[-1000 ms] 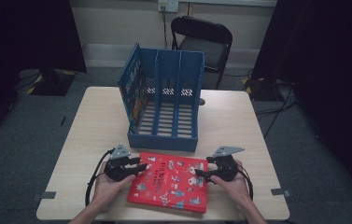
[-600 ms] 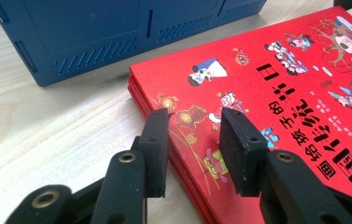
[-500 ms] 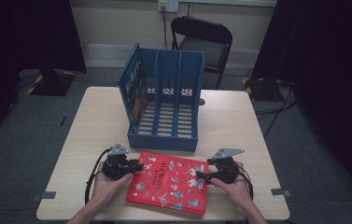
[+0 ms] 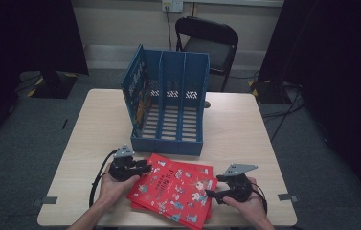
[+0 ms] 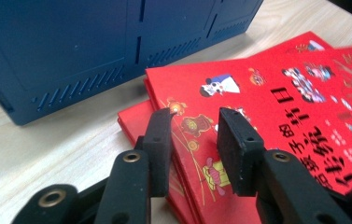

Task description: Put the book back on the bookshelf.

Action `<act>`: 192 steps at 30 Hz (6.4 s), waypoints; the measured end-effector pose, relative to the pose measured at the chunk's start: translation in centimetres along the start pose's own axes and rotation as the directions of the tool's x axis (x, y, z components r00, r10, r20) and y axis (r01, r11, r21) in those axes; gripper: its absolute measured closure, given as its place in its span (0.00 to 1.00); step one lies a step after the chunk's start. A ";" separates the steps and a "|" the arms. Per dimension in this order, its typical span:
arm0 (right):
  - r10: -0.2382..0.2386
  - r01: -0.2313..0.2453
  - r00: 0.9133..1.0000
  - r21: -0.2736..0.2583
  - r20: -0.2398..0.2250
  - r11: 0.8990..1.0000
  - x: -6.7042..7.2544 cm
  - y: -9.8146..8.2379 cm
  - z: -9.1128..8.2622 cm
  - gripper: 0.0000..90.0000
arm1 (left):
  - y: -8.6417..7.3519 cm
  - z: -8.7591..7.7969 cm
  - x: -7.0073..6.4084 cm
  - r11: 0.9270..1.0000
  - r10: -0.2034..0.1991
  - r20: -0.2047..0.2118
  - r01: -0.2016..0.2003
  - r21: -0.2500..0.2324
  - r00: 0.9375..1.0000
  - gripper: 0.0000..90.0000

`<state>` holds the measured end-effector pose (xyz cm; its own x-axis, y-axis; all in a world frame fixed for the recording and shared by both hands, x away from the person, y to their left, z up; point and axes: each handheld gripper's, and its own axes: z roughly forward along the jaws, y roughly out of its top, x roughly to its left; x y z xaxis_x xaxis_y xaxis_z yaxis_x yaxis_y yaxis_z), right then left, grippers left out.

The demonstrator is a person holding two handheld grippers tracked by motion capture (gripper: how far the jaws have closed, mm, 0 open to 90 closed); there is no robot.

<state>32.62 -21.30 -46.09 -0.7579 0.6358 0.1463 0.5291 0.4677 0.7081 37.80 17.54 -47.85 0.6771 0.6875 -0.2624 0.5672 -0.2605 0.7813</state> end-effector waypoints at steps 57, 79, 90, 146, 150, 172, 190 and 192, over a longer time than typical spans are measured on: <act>-0.046 0.048 0.992 0.015 -0.113 0.999 1.0 5.1 5.7 0.47 | 2.8 1.2 -1.9 0.996 -0.001 0.079 -0.006 0.094 0.997 0.67; -0.047 0.047 0.994 0.004 -0.097 0.999 1.3 4.9 5.7 0.48 | -2.7 -5.4 -1.7 0.990 0.028 0.056 -0.035 0.136 0.998 0.59; -0.058 0.059 0.995 0.009 -0.078 0.998 1.5 4.8 5.4 0.48 | -3.1 -4.5 -1.7 0.986 0.052 0.047 -0.059 0.158 0.998 0.51; -0.025 0.025 1.000 0.006 -0.009 1.000 2.6 2.2 2.7 0.39 | -0.6 -0.1 -3.4 0.994 -0.013 0.104 0.001 0.110 0.994 0.40; -0.010 0.011 1.000 0.005 -0.015 1.000 2.3 2.2 2.8 0.39 | -1.0 -0.6 -3.7 0.993 -0.025 0.132 0.009 0.120 0.991 0.40; 0.088 -0.088 0.996 0.004 0.017 0.996 -0.4 1.2 1.7 0.23 | 0.3 2.1 -5.7 0.994 0.006 0.135 -0.021 0.109 0.991 0.40; 0.058 -0.054 0.997 -0.060 0.052 0.997 0.5 1.9 1.2 0.23 | -0.2 2.1 -6.0 0.996 0.037 0.128 -0.047 0.074 0.991 0.33; 0.055 -0.050 0.997 -0.083 0.056 0.995 0.6 2.1 0.9 0.25 | -0.1 2.1 -5.8 0.996 0.030 0.138 -0.041 0.077 0.990 0.33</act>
<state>33.60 -19.39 -45.13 -0.7049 0.6941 0.1456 0.5327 0.3826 0.7549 34.80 12.13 -47.61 0.7519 0.5793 -0.3148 0.5737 -0.3398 0.7452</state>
